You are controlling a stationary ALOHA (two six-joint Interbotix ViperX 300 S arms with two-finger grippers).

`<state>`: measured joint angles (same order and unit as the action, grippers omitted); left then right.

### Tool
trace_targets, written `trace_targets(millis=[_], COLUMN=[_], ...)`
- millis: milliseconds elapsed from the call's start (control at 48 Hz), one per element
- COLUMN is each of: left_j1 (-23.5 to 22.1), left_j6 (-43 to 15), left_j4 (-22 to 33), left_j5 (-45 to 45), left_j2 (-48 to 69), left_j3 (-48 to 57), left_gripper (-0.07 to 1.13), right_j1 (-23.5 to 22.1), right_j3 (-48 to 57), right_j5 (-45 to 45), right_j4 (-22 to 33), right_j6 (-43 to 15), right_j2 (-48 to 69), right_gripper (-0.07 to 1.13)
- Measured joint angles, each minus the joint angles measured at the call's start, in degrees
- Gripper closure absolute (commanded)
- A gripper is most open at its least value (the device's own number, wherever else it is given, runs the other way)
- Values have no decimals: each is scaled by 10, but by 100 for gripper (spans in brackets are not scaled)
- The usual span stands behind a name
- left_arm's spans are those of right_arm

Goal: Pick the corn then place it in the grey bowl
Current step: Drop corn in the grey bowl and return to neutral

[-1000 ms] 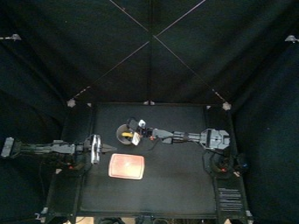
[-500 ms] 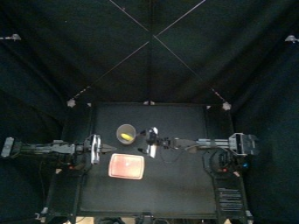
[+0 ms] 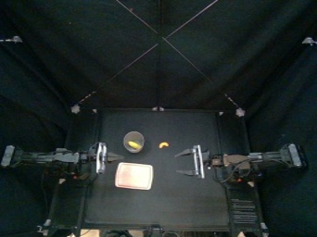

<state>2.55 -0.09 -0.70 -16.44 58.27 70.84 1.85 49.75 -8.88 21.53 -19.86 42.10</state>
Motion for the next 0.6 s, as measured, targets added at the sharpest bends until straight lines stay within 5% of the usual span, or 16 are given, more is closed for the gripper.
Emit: trace_targets(millis=[604], left_j1=[8], left_j6=[-1], left_j4=[-4], left_j5=[0], left_j2=[24], left_j3=[3], left_gripper=[110], right_j1=[4], right_j3=[150], right_j5=[-17], right_j4=[9], right_j6=[1], right_j2=[167], right_gripper=[1])
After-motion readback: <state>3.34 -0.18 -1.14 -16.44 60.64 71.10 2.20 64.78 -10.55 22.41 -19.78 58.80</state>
